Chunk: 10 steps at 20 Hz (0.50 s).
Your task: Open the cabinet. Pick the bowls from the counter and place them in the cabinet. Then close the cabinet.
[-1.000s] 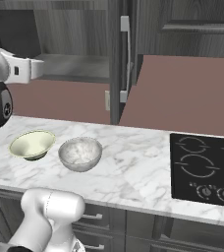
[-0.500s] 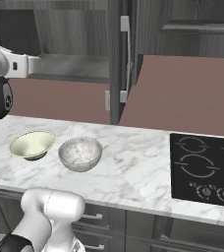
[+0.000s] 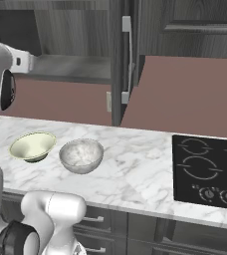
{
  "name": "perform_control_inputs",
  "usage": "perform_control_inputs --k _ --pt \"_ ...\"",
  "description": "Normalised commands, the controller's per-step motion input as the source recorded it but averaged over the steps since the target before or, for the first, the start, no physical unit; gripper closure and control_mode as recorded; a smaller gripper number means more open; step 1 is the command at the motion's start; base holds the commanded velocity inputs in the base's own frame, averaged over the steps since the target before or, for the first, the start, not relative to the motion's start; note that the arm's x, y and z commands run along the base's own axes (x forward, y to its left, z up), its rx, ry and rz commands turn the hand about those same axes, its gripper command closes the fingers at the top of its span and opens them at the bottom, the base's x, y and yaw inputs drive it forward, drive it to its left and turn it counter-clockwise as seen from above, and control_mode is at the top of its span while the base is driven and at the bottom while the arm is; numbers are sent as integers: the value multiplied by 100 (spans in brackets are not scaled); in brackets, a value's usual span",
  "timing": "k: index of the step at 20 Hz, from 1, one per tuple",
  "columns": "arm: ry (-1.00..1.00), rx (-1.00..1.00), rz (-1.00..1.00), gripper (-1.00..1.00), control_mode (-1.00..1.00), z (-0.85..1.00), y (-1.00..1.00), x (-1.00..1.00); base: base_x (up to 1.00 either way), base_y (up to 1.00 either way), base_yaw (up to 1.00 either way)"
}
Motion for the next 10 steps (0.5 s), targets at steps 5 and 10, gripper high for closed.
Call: perform_control_inputs --k 5,10 --pt "13 0 21 -100 -100 -6 71 20 0 0 0" --pt "0 0 13 -100 -100 -14 52 21 0 0 0"
